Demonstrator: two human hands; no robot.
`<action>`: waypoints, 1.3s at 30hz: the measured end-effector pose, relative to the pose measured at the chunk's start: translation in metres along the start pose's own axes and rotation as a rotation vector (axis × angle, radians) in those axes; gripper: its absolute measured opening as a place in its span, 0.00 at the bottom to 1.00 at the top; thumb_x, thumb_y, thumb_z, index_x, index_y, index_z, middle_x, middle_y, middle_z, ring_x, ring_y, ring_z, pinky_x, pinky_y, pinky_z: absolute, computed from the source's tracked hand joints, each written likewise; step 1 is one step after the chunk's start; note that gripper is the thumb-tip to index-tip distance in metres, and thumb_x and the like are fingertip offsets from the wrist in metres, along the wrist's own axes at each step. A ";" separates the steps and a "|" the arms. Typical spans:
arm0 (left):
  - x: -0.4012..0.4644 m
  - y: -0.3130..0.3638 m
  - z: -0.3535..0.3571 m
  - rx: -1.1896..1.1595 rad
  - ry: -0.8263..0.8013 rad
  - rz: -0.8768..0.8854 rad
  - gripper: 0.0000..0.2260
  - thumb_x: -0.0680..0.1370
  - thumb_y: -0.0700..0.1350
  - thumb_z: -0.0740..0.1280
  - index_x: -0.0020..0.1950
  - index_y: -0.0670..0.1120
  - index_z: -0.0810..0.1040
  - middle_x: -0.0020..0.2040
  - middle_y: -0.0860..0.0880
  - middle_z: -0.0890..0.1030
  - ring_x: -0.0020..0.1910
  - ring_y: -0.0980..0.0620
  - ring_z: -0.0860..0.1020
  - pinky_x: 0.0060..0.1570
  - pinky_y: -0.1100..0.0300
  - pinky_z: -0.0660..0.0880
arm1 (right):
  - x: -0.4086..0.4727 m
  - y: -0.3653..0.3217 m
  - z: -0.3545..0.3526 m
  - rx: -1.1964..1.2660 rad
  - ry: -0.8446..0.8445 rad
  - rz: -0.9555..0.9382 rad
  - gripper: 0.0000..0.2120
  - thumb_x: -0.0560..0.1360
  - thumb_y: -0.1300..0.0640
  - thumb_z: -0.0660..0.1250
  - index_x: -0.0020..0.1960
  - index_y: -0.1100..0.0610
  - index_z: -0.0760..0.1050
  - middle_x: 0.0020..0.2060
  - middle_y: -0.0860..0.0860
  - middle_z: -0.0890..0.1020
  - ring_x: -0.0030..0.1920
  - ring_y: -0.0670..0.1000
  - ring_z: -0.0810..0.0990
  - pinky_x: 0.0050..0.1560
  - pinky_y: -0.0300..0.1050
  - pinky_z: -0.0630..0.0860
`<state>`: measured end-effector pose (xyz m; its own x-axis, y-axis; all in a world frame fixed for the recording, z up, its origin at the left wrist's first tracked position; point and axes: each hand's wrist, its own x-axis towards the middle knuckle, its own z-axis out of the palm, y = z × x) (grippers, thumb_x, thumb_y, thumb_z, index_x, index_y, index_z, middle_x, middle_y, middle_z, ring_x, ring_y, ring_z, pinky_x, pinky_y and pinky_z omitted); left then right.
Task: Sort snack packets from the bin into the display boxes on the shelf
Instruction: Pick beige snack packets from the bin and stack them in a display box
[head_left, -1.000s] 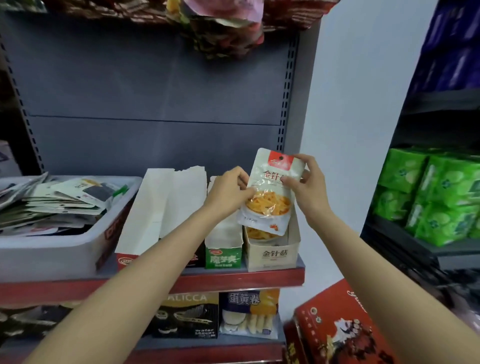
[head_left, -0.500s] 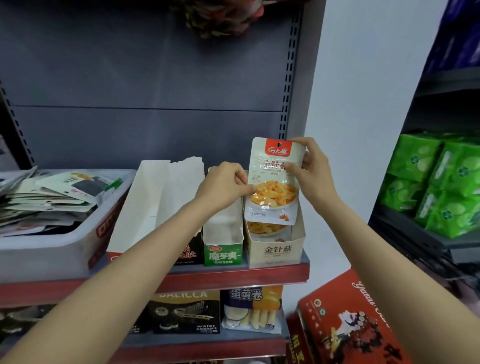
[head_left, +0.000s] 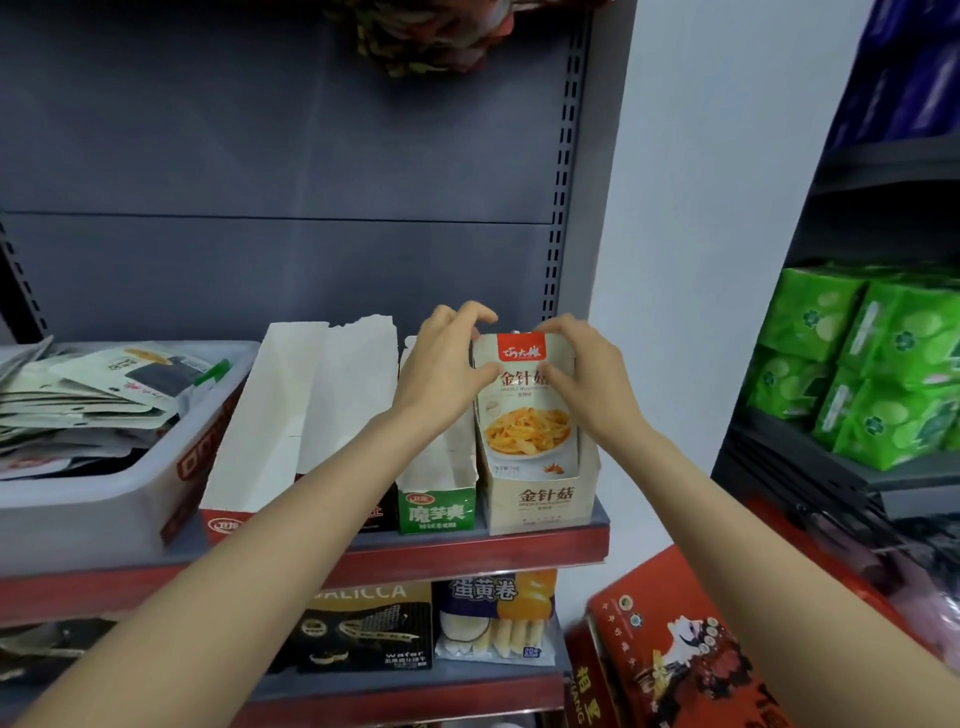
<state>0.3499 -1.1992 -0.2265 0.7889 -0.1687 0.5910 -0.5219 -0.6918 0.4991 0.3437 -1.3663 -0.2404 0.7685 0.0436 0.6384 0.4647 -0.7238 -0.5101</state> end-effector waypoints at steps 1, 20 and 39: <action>0.000 -0.001 0.001 0.049 0.003 0.013 0.17 0.73 0.46 0.72 0.60 0.51 0.74 0.55 0.52 0.70 0.56 0.52 0.70 0.53 0.56 0.73 | 0.000 0.002 0.001 -0.094 -0.004 -0.012 0.13 0.75 0.63 0.66 0.58 0.54 0.74 0.54 0.50 0.75 0.56 0.49 0.72 0.52 0.37 0.67; -0.062 -0.050 -0.094 0.193 0.264 0.016 0.06 0.77 0.42 0.63 0.52 0.48 0.76 0.45 0.56 0.75 0.48 0.52 0.74 0.49 0.54 0.71 | -0.014 -0.101 0.068 0.102 -0.173 -0.146 0.10 0.78 0.57 0.62 0.59 0.56 0.74 0.51 0.51 0.77 0.49 0.47 0.75 0.51 0.41 0.71; -0.089 -0.199 -0.261 0.402 -0.182 -0.634 0.29 0.73 0.52 0.68 0.72 0.48 0.66 0.73 0.46 0.67 0.70 0.46 0.66 0.66 0.57 0.63 | 0.035 -0.255 0.245 -0.139 -0.649 -0.153 0.30 0.76 0.44 0.63 0.73 0.55 0.60 0.66 0.56 0.74 0.63 0.60 0.72 0.63 0.52 0.69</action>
<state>0.2991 -0.8632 -0.2135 0.9567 0.2564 0.1381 0.1784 -0.8906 0.4183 0.3601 -1.0120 -0.2288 0.8271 0.5254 0.1999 0.5616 -0.7564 -0.3354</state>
